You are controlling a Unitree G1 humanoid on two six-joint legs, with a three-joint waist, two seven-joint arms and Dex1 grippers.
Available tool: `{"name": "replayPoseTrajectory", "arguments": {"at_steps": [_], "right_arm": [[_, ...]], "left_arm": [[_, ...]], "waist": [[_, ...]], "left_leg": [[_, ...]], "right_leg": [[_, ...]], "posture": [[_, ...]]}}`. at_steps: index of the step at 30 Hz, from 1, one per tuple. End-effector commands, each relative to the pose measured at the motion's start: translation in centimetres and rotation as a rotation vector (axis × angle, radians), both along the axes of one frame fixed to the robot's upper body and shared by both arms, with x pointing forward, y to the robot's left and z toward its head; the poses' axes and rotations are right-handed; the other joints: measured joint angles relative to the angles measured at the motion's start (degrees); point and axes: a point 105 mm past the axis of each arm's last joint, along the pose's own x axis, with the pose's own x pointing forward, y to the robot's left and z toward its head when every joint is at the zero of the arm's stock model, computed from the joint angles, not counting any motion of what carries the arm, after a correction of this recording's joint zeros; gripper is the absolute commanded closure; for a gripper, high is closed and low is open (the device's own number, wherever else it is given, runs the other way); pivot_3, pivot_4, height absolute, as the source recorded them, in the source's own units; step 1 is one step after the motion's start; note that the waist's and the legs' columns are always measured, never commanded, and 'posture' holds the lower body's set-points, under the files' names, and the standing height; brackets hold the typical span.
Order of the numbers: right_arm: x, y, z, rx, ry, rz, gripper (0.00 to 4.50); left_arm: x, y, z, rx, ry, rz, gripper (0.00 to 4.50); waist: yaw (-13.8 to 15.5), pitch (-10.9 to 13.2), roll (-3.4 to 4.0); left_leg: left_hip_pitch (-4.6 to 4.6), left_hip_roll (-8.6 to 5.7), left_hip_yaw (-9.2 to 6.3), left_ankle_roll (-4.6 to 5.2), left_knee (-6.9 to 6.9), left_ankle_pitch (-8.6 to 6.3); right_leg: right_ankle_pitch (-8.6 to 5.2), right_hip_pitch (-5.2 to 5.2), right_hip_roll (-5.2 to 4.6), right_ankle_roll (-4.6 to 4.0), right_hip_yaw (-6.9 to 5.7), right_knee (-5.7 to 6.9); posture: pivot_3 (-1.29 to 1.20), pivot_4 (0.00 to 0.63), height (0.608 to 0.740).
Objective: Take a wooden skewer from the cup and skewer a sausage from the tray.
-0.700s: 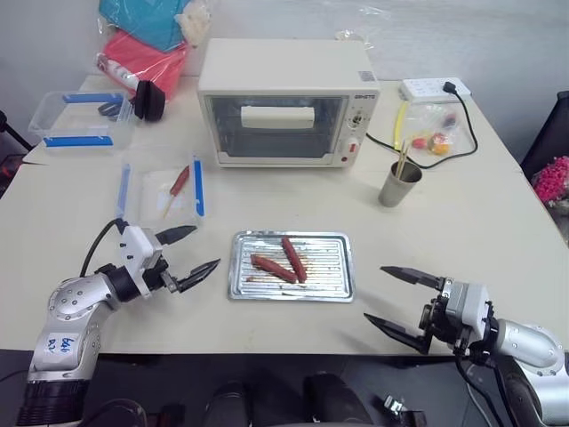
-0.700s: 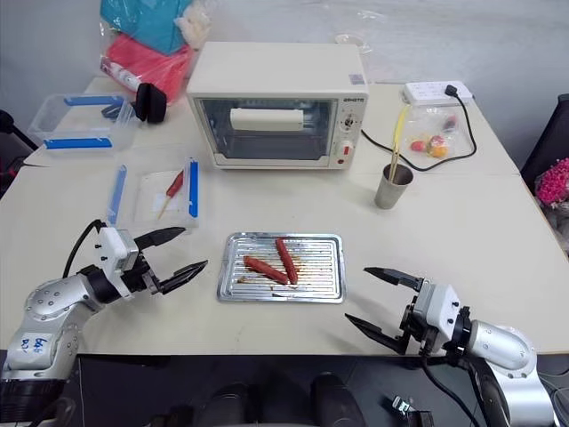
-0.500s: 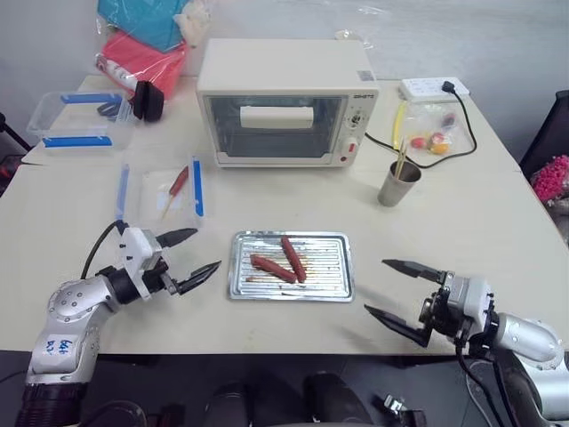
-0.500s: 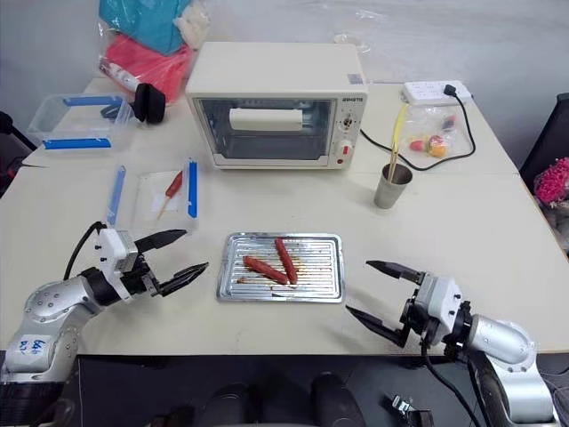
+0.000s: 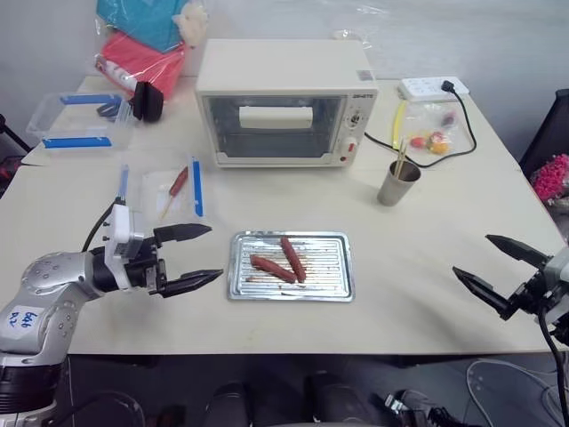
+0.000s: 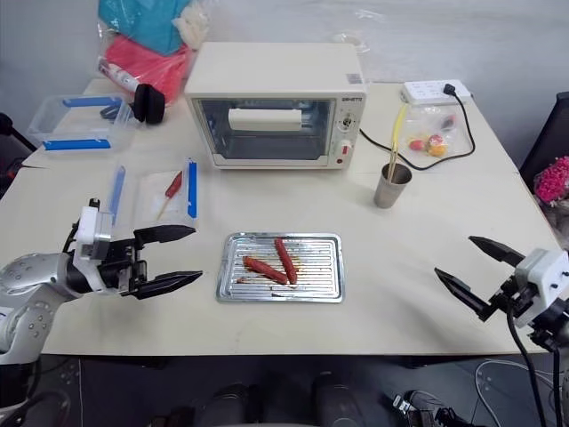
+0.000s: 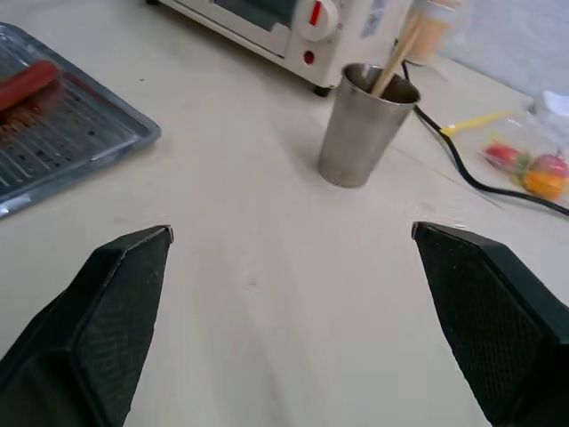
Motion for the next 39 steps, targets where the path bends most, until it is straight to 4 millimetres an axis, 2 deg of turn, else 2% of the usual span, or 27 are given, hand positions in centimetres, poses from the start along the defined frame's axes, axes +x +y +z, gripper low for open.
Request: {"name": "replayPoseTrajectory", "arguments": {"at_steps": [1, 5, 7, 9, 11, 14, 16, 18, 25, 29, 35, 39], "right_arm": [[2.3, 0.7, 4.5, -0.001, -0.081, 0.044, 0.00], [5.4, 2.0, 7.6, 0.005, -0.035, 0.128, 0.00], [7.0, 2.4, 8.5, -0.002, 0.026, 0.140, 0.00], [9.5, 1.9, 8.5, -0.061, 0.106, 0.050, 0.00], [11.7, 2.5, 9.0, -0.091, 0.169, 0.051, 0.00], [13.7, 3.1, 9.0, -0.093, 0.281, 0.066, 0.00], [14.6, 3.1, 8.8, -0.155, 0.295, 0.054, 0.00], [15.3, 3.2, 8.5, -0.202, 0.308, 0.039, 0.00], [17.1, 5.7, 9.0, -0.180, 0.302, 0.056, 0.00], [17.6, 7.3, 9.3, -0.138, 0.312, 0.086, 0.00], [18.2, 8.3, 8.9, -0.150, 0.314, 0.074, 0.00], [18.6, 8.7, 9.1, -0.154, 0.291, 0.064, 0.87]], "left_arm": [[0.2, -0.6, 1.0, -0.029, -0.060, 0.004, 0.02], [0.7, -0.7, 1.3, -0.064, -0.075, 0.030, 0.02], [0.8, -0.8, 1.4, -0.074, -0.070, 0.030, 0.02], [0.7, -1.0, 1.3, -0.082, -0.061, 0.026, 0.02], [0.6, -1.2, 1.1, -0.086, -0.058, 0.023, 0.02], [0.6, -1.5, 0.9, -0.088, -0.068, 0.034, 0.02], [0.5, -1.4, 0.9, -0.088, -0.074, 0.047, 0.02], [0.4, -1.2, 0.8, -0.092, -0.076, 0.066, 0.02], [-0.1, -1.4, 0.4, -0.100, -0.062, 0.084, 0.02], [-0.2, -1.6, 0.3, -0.101, -0.059, 0.085, 0.02], [-0.2, -1.6, 0.5, -0.101, -0.061, 0.090, 0.02], [-0.2, -1.6, 0.5, -0.100, -0.062, 0.094, 0.00]], "waist": [[-0.5, 0.0, 0.04], [-1.0, 0.0, 0.10], [-1.1, 0.0, 0.11], [-1.1, 0.0, 0.11], [-1.2, 0.1, 0.18], [-1.2, 0.1, 0.26], [-1.1, 0.1, 0.26], [-1.1, 0.1, 0.26], [-1.7, 0.2, 0.28], [-2.2, 0.2, 0.28], [-2.4, 0.2, 0.29], [-2.7, 0.2, 0.29]], "left_leg": [[0.01, 0.01, 0.00, -0.01, 0.01, 0.00], [-0.04, 0.07, -0.10, -0.03, 0.07, 0.02], [-0.07, 0.08, -0.12, -0.04, 0.10, 0.02], [-0.11, 0.11, -0.12, -0.04, 0.16, 0.02], [-0.13, 0.10, -0.08, -0.03, 0.19, 0.02], [-0.12, 0.06, 0.03, -0.01, 0.22, 0.01], [-0.15, 0.09, -0.02, -0.02, 0.19, 0.02], [-0.18, 0.10, -0.02, -0.02, 0.18, 0.01], [-0.18, 0.10, 0.05, -0.03, 0.27, 0.02], [-0.17, 0.10, 0.03, -0.04, 0.27, 0.03], [-0.20, 0.10, 0.00, -0.05, 0.27, 0.03], [-0.19, 0.11, 0.00, -0.05, 0.26, 0.03]], "right_leg": [[0.00, -0.01, 0.00, 0.00, 0.00, 0.03], [0.00, -0.05, 0.02, 0.00, 0.07, 0.06], [0.00, -0.06, 0.02, 0.00, 0.08, 0.05], [0.00, -0.10, 0.01, 0.00, 0.08, 0.06], [0.00, -0.13, -0.01, 0.00, 0.11, 0.05], [0.00, -0.17, -0.04, -0.01, 0.14, 0.09], [-0.02, -0.19, -0.02, -0.04, 0.11, 0.07], [-0.04, -0.20, -0.04, -0.07, 0.07, 0.05], [-0.05, -0.24, -0.06, -0.07, 0.03, 0.23], [-0.05, -0.24, -0.05, -0.07, 0.00, 0.28], [-0.05, -0.24, -0.08, -0.07, -0.05, 0.28], [-0.05, -0.24, -0.07, -0.07, -0.07, 0.29]], "posture": [[0.00, 0.150, 0.740], [0.00, 0.150, 0.740], [0.00, 0.150, 0.740], [0.00, 0.150, 0.740], [0.00, 0.150, 0.740], [0.00, 0.150, 0.740], [0.00, 0.150, 0.740], [0.00, 0.150, 0.740], [0.00, 0.150, 0.740], [0.00, 0.150, 0.740], [0.00, 0.150, 0.740], [0.00, 0.150, 0.740]]}}
